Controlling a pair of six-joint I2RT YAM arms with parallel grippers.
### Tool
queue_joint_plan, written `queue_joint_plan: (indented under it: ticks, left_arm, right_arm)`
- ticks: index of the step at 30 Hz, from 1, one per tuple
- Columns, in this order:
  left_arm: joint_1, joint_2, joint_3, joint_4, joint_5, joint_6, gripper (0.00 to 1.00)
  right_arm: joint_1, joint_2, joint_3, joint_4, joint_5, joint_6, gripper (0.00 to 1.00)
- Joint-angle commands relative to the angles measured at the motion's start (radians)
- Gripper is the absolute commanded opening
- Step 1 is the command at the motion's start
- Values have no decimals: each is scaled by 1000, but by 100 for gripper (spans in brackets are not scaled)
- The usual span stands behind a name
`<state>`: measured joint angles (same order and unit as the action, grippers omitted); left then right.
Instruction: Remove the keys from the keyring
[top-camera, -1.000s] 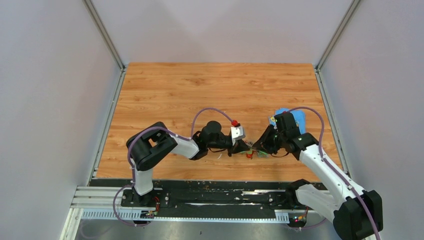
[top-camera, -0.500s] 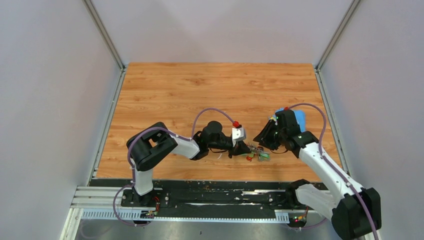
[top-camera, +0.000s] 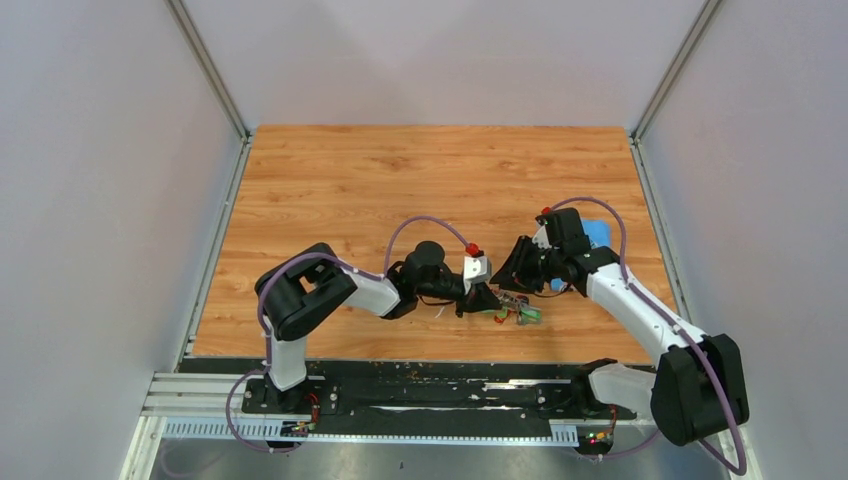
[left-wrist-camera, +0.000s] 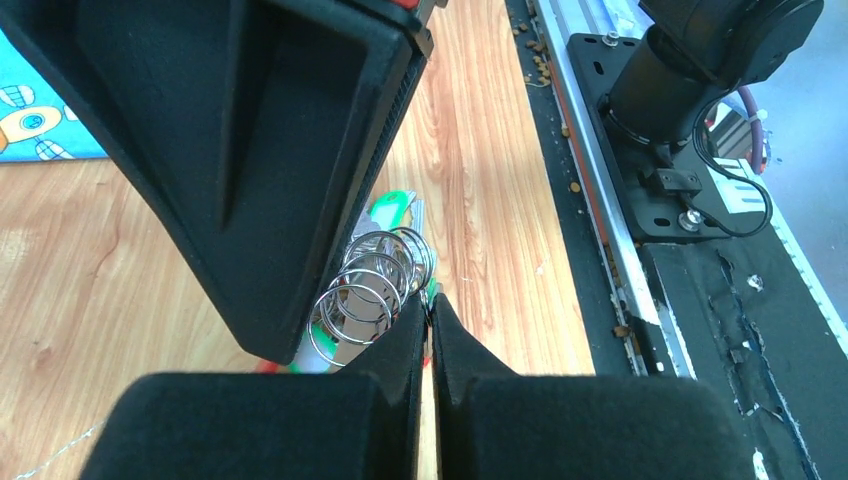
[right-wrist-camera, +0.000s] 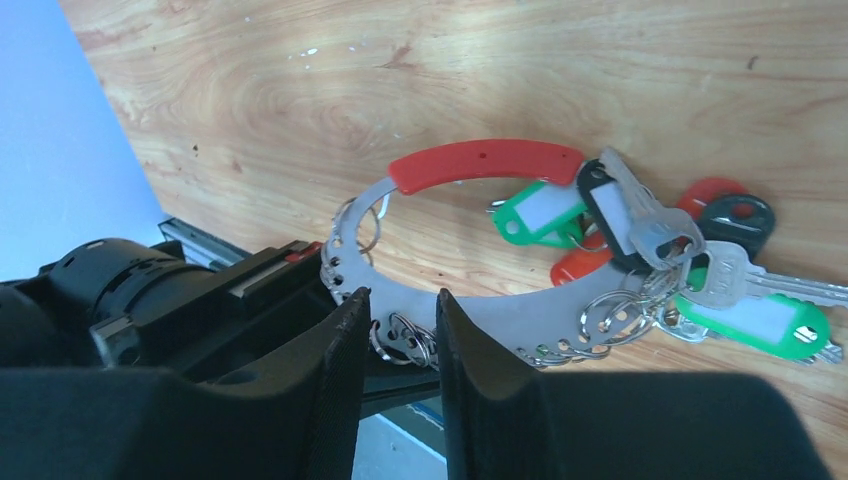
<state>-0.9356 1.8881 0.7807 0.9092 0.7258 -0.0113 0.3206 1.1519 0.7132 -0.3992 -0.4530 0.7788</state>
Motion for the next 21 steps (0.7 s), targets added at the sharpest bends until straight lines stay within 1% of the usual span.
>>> queue_joint_plan:
  ticks: [1,3,4,6,9,10,14,18,19,21]
  left_arm:
    - [19,-1,8,13,18,-1,0]
    - [25,-8,4,13,20,-4,0]
    - [28,-10,2,13,23,-3,0]
    - [27,-12,0,13,28,-4,0]
    - [27,-10,1,13,43,-9,0]
    - [27,-9,0,13,45,-9,0]
    - [28,-7,1,13,49,-9,0]
    - [28,-2,6,13,50,-14,0]
    - [28,-1,7,13,50,-15,0]
    - [27,2,10,14,52,-16,0]
  right_arm:
    - [-25,11,55,-47,-106,-73,32]
    - [-32,7,68,-84,-107,-93,32]
    - [-36,7,74,-116,-101,-108,33]
    - [-50,1,81,-156,-73,-135,41]
    - [-82,3,80,-167,-60,-155,54]
    - [-88,10,82,-167,-66,-161,56]
    - [-91,64,103,-170,-136,-185,56]
    - [-91,87,121,-186,-157,-203,56]
    - [-91,90,123,-187,-166,-204,55]
    - [-91,98,129,-186,-182,-201,50]
